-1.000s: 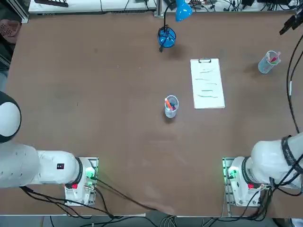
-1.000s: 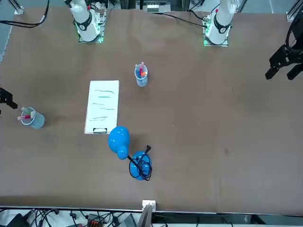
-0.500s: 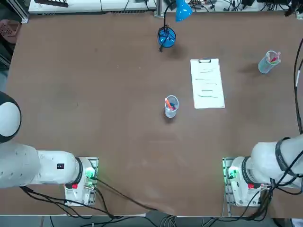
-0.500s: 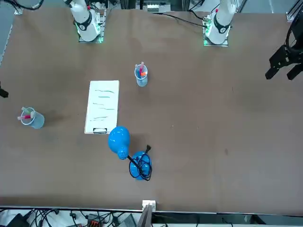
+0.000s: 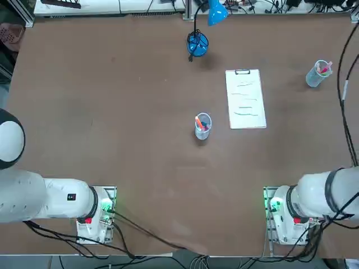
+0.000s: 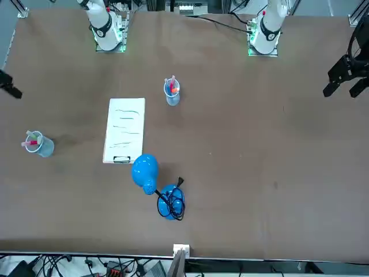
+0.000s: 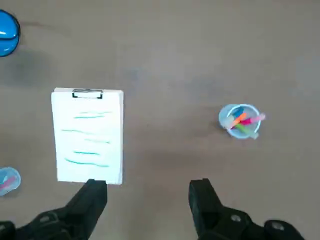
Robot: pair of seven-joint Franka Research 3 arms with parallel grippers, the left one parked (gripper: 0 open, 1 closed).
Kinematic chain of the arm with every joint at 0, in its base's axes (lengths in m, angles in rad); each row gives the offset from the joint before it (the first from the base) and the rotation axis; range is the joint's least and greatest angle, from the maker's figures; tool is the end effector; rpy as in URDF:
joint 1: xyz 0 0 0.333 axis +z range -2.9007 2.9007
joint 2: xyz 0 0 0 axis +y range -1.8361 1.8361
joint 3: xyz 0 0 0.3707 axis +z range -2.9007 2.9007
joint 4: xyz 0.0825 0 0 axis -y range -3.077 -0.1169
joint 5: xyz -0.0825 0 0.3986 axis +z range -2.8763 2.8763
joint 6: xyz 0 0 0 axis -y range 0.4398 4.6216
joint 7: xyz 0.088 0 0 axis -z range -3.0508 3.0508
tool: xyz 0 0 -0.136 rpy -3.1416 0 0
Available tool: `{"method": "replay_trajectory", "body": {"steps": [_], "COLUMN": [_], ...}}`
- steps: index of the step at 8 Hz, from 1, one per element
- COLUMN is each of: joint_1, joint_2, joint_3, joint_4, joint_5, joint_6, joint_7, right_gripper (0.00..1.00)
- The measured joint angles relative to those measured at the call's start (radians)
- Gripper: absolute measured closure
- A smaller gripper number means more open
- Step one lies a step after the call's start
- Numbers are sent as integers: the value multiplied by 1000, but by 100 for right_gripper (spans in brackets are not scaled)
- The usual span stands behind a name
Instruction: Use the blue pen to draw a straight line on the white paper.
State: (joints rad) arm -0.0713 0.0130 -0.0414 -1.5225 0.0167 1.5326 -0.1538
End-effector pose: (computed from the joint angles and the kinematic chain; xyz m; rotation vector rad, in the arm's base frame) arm 0.5670 -0.0617 0.6629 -3.1245 -0.0652 0.0011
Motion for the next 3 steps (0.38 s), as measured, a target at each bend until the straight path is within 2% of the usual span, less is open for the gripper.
{"method": "replay_trajectory", "body": {"steps": [3], "joint_1": [99], "joint_2": [-90], "joint_3": [-3], "joint_4": [-83], "joint_5": [-9], "joint_6": [-30], "joint_7": [38], "right_gripper": [0]}}
